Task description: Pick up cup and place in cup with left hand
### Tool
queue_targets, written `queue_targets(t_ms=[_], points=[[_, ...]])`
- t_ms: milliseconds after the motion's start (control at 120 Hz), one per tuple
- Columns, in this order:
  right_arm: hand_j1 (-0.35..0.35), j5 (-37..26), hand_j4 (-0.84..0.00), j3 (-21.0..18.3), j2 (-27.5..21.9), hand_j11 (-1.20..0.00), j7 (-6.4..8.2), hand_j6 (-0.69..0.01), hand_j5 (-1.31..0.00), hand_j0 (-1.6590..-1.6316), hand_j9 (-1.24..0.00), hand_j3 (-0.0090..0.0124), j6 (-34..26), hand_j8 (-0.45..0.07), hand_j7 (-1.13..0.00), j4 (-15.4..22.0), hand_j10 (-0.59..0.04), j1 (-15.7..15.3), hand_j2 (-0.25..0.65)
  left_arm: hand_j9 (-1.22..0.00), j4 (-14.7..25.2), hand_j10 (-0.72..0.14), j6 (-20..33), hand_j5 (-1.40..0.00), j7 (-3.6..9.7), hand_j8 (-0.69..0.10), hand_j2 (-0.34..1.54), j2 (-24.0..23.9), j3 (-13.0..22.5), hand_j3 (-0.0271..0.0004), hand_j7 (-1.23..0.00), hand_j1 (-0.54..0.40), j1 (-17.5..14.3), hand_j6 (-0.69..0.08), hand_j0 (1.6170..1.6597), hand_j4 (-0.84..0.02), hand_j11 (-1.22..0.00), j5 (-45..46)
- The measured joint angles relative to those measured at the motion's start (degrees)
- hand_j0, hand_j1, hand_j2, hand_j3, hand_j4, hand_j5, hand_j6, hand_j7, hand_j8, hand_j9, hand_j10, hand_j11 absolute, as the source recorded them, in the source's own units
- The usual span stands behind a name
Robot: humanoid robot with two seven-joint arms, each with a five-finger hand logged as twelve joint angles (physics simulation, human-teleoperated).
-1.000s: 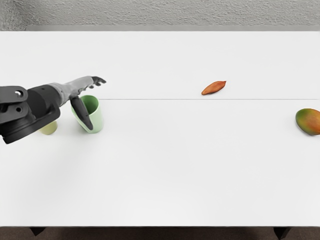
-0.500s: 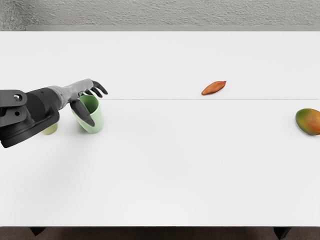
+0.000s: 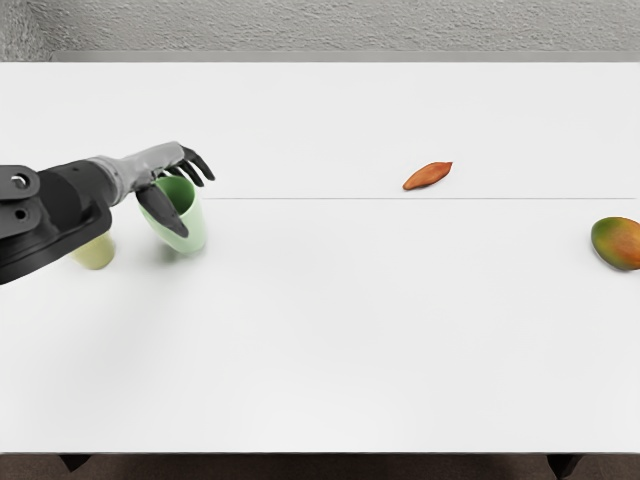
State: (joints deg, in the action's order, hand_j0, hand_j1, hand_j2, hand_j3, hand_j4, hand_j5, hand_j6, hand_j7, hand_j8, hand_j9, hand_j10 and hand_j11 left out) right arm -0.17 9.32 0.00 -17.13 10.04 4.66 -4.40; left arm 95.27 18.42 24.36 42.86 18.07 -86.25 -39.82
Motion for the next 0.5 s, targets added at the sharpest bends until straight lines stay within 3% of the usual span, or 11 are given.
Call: queue_targets(t_ms=[233, 500], points=[[-0.349, 0.0, 0.0, 0.0, 0.0, 0.0, -0.01, -0.001, 0.0, -1.6581, 0.0, 0.0, 0.0, 0.0, 0.0, 0.0, 0.0, 0.0, 0.0, -0.57, 1.0, -0.348, -6.8, -0.57, 0.5, -0.344, 0.08, 4.9, -0.1, 0.0, -0.57, -0.114, -5.8, -0.431, 1.6568, -0.431, -0.57, 0.7], [-0.349, 0.0, 0.0, 0.0, 0.0, 0.0, -0.01, 0.0, 0.0, -1.6581, 0.0, 0.0, 0.0, 0.0, 0.0, 0.0, 0.0, 0.0, 0.0, -0.58, 1.2, -0.355, -15.0, -0.58, 0.6, -0.353, 0.08, 9.3, -0.2, 0.0, -0.58, -0.111, -9.7, -0.433, 1.6564, -0.433, -0.58, 2.2]])
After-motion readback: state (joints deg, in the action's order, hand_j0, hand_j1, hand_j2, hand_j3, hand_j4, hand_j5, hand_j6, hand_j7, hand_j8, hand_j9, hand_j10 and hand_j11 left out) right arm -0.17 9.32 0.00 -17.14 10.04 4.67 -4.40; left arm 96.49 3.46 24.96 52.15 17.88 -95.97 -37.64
